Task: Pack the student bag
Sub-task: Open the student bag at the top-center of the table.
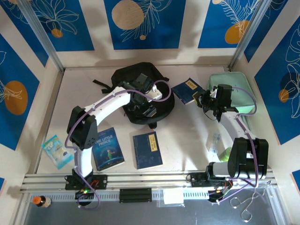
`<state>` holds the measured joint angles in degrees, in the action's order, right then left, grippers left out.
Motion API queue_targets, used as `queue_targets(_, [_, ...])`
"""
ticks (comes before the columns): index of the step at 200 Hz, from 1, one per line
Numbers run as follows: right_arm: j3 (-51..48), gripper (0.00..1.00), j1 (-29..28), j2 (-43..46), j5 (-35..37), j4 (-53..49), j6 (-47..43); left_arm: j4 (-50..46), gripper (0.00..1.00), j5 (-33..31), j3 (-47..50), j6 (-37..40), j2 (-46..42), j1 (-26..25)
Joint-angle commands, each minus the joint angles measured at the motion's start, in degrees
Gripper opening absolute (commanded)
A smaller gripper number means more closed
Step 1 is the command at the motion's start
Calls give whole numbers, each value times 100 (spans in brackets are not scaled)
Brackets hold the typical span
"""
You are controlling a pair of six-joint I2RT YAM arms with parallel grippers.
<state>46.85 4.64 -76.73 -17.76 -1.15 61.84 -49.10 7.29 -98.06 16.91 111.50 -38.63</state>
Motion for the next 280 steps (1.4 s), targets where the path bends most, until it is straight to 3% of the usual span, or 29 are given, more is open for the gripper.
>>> queue_targets(1, [-25, 1, 28, 183, -44, 4, -144, -572, 58, -350, -22, 666, 181, 20])
queue_targets(50, [-35, 1, 19, 158, -34, -34, -129, -753, 59, -149, -234, 855, 418, 18])
queue_targets(93, [-47, 1, 34, 133, -24, -48, -127, -792, 58, -606, -341, 979, 680, -14])
queue_targets(148, [-66, 1, 32, 45, -43, -9, -87, -1005, 67, -116, -442, 1159, 662, -41])
queue_targets(202, [-88, 1, 45, -11, -79, 12, -58, -967, 68, -413, -442, 1158, 794, -117])
queue_targets(241, [-101, 1, 45, -10, -70, 7, -41, -789, 59, -1012, -597, 948, 900, -195])
queue_targets(280, [-50, 1, 69, 93, -20, -106, -126, -456, 36, -1134, -465, 838, 592, -197])
